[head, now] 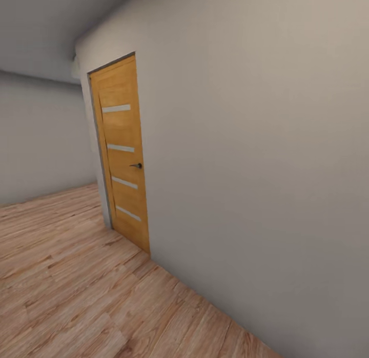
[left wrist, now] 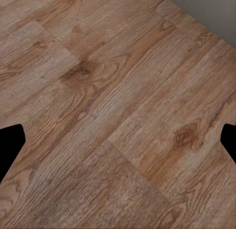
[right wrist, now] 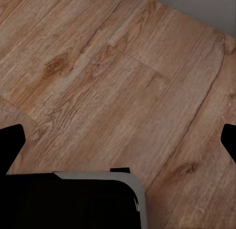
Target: Move the two storage containers from the living room to the garage. In the garage, place one container on the floor and stack the other container on top of it (either order is fine).
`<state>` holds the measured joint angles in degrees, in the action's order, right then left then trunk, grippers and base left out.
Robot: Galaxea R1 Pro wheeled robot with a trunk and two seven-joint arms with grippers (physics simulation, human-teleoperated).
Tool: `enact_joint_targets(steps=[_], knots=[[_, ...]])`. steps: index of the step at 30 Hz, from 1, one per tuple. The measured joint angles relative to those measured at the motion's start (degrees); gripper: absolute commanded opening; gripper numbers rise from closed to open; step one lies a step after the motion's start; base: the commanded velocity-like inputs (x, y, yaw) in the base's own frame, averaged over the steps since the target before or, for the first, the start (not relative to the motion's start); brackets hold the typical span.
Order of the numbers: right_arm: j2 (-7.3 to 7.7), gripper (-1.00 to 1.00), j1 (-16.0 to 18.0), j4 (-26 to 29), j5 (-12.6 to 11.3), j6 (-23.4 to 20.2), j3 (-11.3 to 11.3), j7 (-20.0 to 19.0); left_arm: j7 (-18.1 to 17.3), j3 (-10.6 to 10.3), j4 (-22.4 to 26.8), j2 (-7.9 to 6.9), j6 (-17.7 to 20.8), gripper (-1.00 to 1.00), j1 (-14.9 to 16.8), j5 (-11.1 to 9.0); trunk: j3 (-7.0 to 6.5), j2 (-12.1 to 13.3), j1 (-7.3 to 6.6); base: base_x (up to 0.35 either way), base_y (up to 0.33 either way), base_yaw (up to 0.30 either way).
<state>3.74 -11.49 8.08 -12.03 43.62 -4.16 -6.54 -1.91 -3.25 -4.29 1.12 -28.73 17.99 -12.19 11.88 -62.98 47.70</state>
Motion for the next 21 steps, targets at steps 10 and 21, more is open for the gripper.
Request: enact_joint_targets(steps=[10, 21], knots=[[0.0, 1.0, 0.0, 0.0, -0.1, 0.0, 0.0, 0.0, 0.0, 0.0, 0.0, 0.0, 0.0, 1.0, 0.0, 0.0, 0.0, 0.0, 0.0, 0.325, 0.0, 0.031], [0.0, 1.0, 0.0, 0.0, -0.2, 0.0, 0.0, 0.0, 0.0, 0.0, 0.0, 0.0, 0.0, 1.0, 0.0, 0.0, 0.0, 0.0, 0.0, 0.325, 0.0, 0.275]])
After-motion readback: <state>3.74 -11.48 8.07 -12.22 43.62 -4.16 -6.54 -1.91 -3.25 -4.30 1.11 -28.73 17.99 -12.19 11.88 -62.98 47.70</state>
